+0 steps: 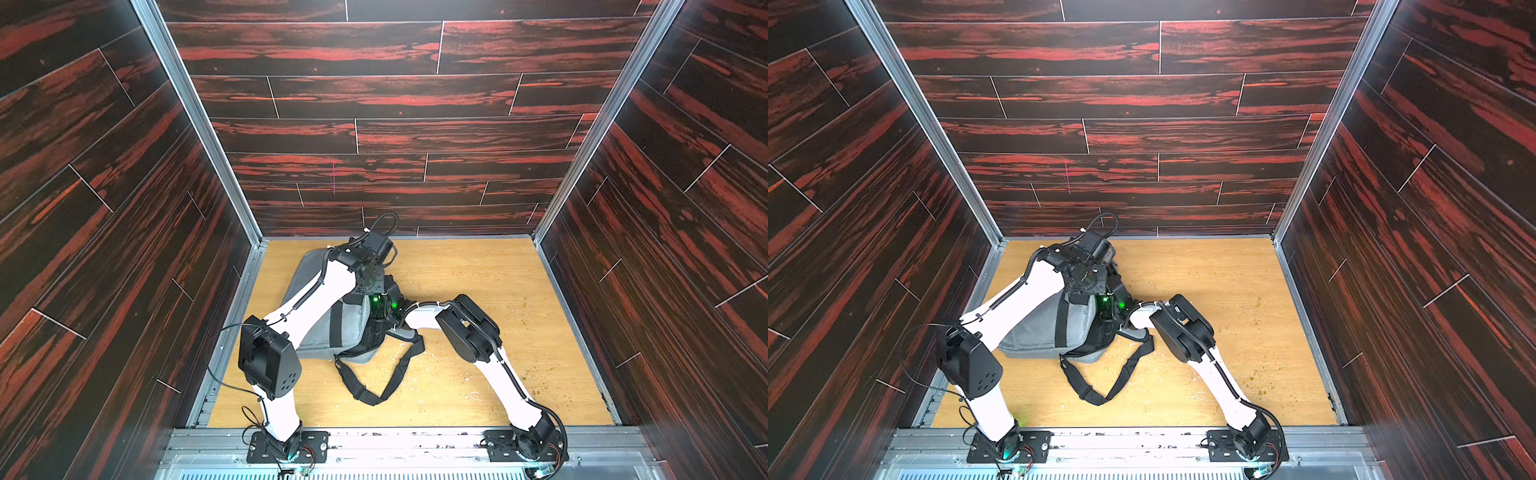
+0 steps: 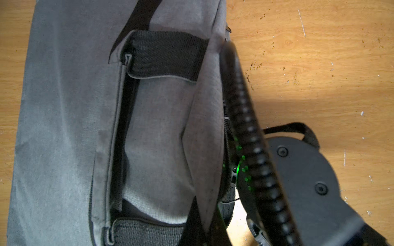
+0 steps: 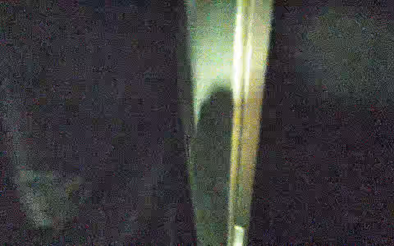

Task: Open the zippered laptop bag and take out the laptop
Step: Take out the laptop from the zippered laptop bag.

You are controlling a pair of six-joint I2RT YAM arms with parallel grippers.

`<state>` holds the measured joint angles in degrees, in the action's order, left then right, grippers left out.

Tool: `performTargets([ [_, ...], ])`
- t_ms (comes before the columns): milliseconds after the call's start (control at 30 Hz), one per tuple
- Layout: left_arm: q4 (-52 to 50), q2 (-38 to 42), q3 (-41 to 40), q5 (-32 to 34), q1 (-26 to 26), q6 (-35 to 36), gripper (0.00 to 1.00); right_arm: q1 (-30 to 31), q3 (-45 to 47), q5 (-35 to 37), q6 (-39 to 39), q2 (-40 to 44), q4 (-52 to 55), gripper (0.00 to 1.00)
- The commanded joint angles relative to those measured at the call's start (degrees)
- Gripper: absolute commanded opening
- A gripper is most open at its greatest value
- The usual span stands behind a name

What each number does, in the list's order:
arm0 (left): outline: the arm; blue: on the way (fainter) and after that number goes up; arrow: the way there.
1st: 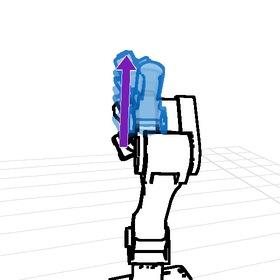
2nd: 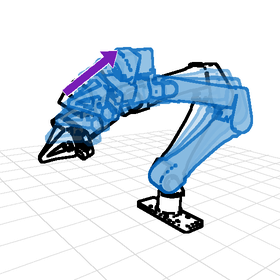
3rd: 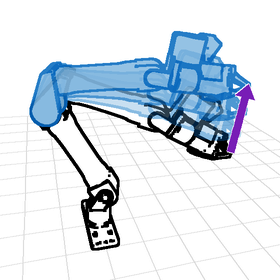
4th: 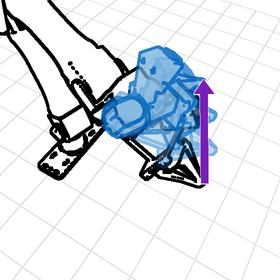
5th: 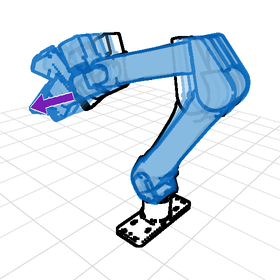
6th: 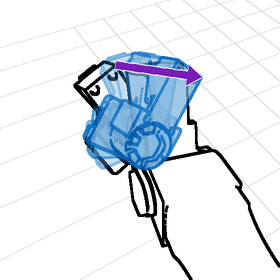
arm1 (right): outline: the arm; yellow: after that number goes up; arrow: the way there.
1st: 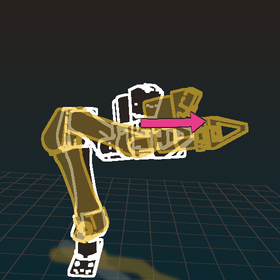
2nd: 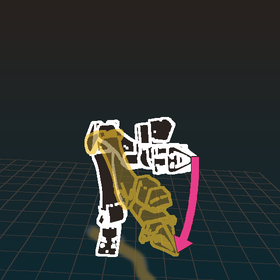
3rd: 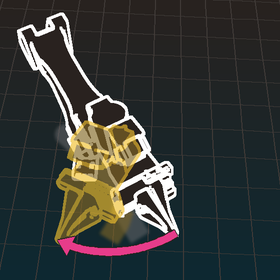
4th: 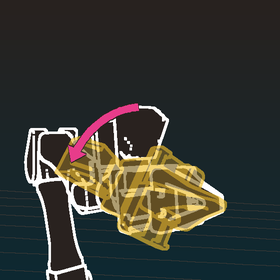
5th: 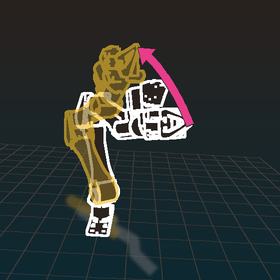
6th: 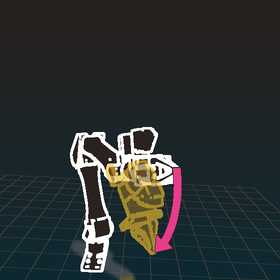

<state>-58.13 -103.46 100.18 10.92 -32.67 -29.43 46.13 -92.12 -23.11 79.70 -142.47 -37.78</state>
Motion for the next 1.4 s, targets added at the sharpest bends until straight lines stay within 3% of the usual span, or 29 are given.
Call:
performTargets([
  [0, 3.29, 1.94, 3.38, -2.04, -1.0, -0.35, 0.0, 2.47, 0.22, -1.93, 1.01, -2.48, 0.17, 0.34],
  [167, 2.77, 2.48, 2.7, -0.94, -0.3, 0.33, 0.0, 1.87, 1.98, -1.49, -2.05, 0.64, 1.25, 0.12],
  [367, 1.37, 2.57, 1.38, 1.91, 0.48, 2.32, 0.0, 1.12, 4.93, 0.2, -6.18, 6.24, 3.22, 0.0],
  [800, 0.1, 2.74, -2.28, 7.95, 1.42, 4.56, 0.0, -0.78, 16.73, 0.62, -8.81, 17.43, 0.2, 0.0],
  [1100, 0.76, 2.74, -2.71, 6.98, 2.6, 5.86, 0.0, -2.31, 22.56, 1.54, -12.73, 23.38, 2.63, 0.0],
  [1367, 1.79, 4.75, -3.69, 1.56, 2.74, 8.95, 0.0, -5.22, 24.5, -1.83, -15.92, 26.71, 7.45, 0.0],
])
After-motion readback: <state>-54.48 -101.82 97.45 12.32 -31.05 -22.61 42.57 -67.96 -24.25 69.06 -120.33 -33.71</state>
